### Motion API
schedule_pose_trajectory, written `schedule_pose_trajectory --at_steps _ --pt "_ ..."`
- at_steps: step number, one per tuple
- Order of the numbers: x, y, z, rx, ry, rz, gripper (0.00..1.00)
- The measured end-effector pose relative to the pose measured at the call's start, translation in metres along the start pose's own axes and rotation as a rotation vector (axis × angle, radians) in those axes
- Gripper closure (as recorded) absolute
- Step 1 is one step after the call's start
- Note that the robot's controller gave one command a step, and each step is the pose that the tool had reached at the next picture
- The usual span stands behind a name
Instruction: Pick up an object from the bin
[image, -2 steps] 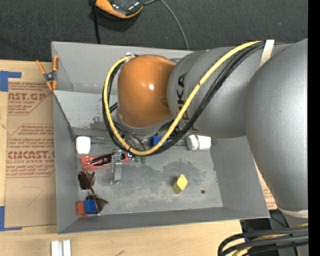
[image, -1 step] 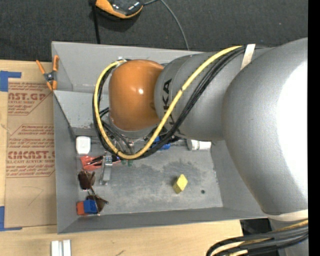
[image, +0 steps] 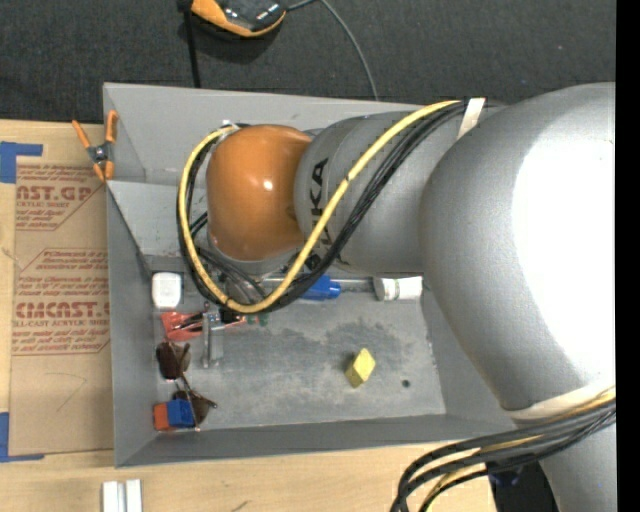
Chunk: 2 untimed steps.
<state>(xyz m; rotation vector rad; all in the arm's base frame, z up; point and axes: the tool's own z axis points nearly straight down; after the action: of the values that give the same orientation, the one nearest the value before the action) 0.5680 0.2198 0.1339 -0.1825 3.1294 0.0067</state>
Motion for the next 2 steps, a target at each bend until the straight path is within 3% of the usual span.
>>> schedule_pose_trajectory --at_steps 1,2 --pt "-0.004 -0.007 0.029 0.0 0.003 -0.289 0.0" --pt "-0.019 0.005 0.062 -0.001 -0.002 -0.22 1.0"
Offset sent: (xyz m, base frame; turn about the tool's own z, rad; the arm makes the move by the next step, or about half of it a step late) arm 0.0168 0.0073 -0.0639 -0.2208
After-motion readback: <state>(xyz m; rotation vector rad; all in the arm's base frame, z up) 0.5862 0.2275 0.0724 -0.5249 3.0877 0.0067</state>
